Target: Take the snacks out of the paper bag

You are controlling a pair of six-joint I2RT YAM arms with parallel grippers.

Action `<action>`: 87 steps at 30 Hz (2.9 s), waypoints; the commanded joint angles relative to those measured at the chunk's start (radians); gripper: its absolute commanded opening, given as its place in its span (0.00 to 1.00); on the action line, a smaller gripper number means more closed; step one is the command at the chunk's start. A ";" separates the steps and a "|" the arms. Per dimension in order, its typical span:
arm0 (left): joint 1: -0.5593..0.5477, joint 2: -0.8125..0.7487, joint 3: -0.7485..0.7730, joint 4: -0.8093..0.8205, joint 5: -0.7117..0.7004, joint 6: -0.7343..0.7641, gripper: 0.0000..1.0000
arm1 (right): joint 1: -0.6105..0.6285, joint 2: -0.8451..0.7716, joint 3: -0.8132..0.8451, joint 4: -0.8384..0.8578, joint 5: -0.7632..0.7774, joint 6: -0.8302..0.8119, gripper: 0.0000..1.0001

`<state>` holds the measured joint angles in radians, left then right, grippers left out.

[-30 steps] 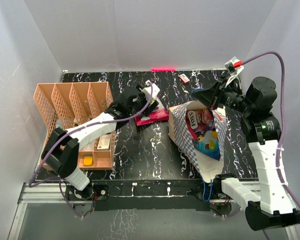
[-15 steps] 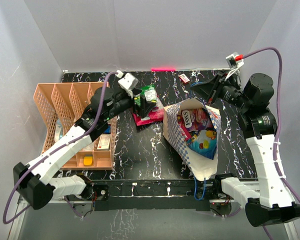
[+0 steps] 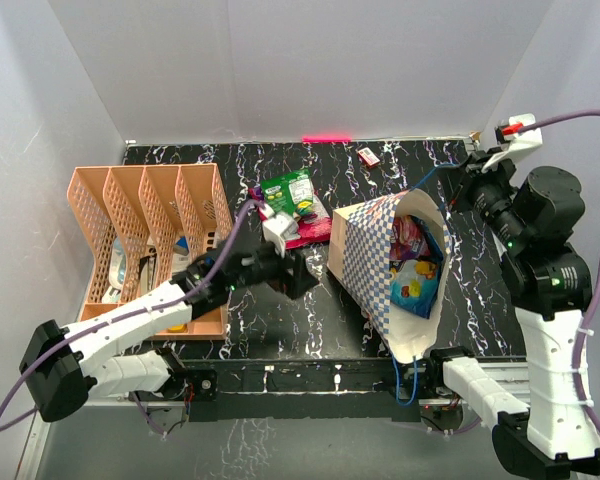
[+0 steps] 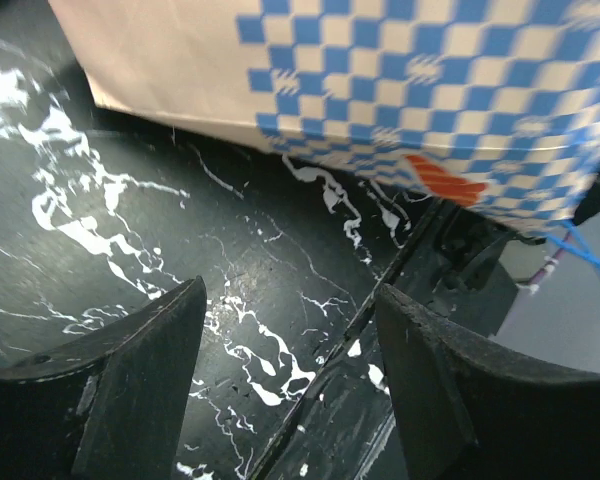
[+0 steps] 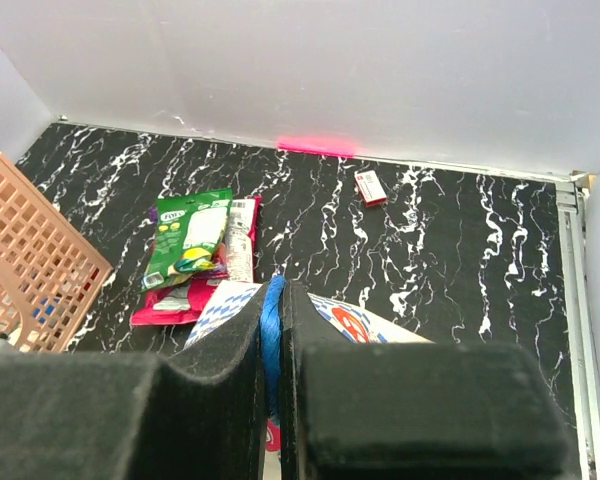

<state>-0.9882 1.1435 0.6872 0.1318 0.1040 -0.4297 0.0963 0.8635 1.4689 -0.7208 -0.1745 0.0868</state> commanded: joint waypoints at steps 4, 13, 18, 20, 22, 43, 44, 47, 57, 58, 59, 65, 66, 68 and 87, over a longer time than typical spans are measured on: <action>-0.054 0.261 -0.050 0.293 -0.152 -0.276 0.53 | -0.001 -0.013 0.036 0.098 0.010 0.024 0.08; -0.044 0.664 0.176 0.384 -0.106 -0.302 0.45 | 0.000 -0.023 0.035 0.112 -0.014 0.043 0.08; 0.014 0.814 0.384 0.369 -0.008 -0.297 0.45 | 0.000 -0.033 0.053 0.051 -0.009 -0.005 0.08; 0.029 0.878 0.494 0.325 0.030 -0.289 0.45 | 0.001 -0.039 0.044 0.029 -0.011 -0.028 0.08; 0.040 0.918 0.555 0.331 0.048 -0.284 0.44 | 0.000 -0.049 0.038 0.009 -0.005 -0.048 0.08; 0.130 0.241 0.227 0.056 0.014 0.011 0.71 | 0.000 -0.078 -0.096 0.032 0.009 -0.089 0.08; 0.102 0.170 0.219 0.042 -0.004 0.045 0.73 | 0.000 -0.077 -0.093 0.032 0.001 -0.084 0.08; -0.004 0.063 0.221 0.021 -0.065 0.114 0.77 | 0.000 -0.081 -0.090 0.037 -0.025 -0.072 0.08; -0.340 0.366 0.483 0.091 -0.379 0.205 0.71 | 0.000 -0.061 -0.029 0.014 -0.020 0.070 0.08; -0.343 0.404 0.514 0.097 -0.409 0.197 0.70 | 0.000 -0.059 -0.016 0.005 -0.015 0.077 0.08; -0.343 0.444 0.537 0.106 -0.443 0.193 0.66 | 0.000 -0.059 -0.006 -0.001 -0.008 0.081 0.08; -0.340 0.683 0.716 0.109 -0.566 0.213 0.64 | 0.000 -0.074 0.005 0.003 -0.009 0.078 0.08; -0.339 0.716 0.744 0.107 -0.583 0.207 0.64 | -0.001 -0.072 0.006 -0.002 -0.010 0.077 0.08; -0.325 0.769 0.781 0.116 -0.588 0.186 0.60 | 0.000 -0.070 0.007 -0.005 -0.010 0.076 0.08; -0.248 1.139 1.098 0.112 -0.718 0.203 0.62 | 0.000 -0.064 0.034 -0.005 -0.018 0.058 0.08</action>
<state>-1.2385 2.2730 1.7245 0.2115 -0.5297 -0.2634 0.0963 0.8112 1.4384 -0.8124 -0.1818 0.1471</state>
